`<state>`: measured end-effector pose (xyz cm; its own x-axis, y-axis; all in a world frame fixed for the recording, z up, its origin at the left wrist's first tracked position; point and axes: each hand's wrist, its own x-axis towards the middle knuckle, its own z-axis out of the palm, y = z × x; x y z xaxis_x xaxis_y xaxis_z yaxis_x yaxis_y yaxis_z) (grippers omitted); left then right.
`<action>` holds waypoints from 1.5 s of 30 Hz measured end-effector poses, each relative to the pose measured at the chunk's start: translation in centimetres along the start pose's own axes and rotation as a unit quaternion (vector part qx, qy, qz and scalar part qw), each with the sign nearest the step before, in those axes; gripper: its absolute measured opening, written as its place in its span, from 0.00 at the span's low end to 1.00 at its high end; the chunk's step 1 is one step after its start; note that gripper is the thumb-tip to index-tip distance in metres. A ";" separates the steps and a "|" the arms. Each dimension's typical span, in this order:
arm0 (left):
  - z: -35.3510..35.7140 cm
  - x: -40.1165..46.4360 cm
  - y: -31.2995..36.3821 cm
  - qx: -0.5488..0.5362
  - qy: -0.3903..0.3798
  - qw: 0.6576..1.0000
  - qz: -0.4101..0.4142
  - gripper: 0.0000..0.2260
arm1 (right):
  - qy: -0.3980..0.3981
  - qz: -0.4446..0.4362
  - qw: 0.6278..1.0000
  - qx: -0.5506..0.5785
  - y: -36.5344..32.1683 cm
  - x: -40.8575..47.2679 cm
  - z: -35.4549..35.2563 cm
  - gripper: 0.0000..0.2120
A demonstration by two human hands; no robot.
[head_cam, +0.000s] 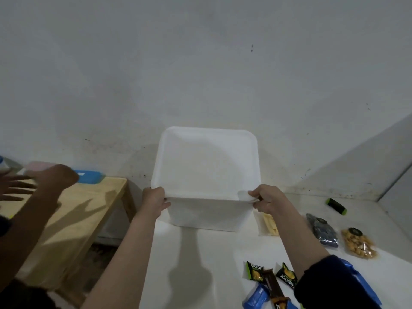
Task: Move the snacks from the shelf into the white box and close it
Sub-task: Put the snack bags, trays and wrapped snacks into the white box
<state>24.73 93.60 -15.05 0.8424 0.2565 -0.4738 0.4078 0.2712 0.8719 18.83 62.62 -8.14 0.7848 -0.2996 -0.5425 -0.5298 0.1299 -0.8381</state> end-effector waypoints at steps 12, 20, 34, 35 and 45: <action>-5.3 -11.2 -3.4 -0.057 0.061 0.995 0.056 0.16 | -0.058 -0.096 0.994 0.001 8.0 -7.7 -2.3 0.25; -12.4 -20.2 -10.5 -0.072 0.151 0.985 0.051 0.15 | -0.126 -0.119 0.977 -0.124 15.7 -14.5 -3.8 0.23; -17.7 -27.1 -22.4 0.100 0.309 0.944 -0.057 0.13 | -0.151 -0.015 0.932 -0.328 28.7 -16.3 -3.9 0.22; -17.8 -27.2 -22.9 0.136 0.317 0.936 -0.066 0.13 | -0.146 -0.017 0.927 -0.346 29.2 -16.8 -3.8 0.22; -15.9 -27.3 -24.7 0.399 0.203 0.892 -0.062 0.28 | -0.207 -0.058 0.886 -0.412 31.3 -20.4 -3.3 0.35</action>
<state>-13.96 94.65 -25.67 0.6422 0.6292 -0.4378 0.7466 -0.3839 0.5433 -14.86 69.71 -23.13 0.8095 0.1277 -0.5731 -0.3596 -0.6637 -0.6559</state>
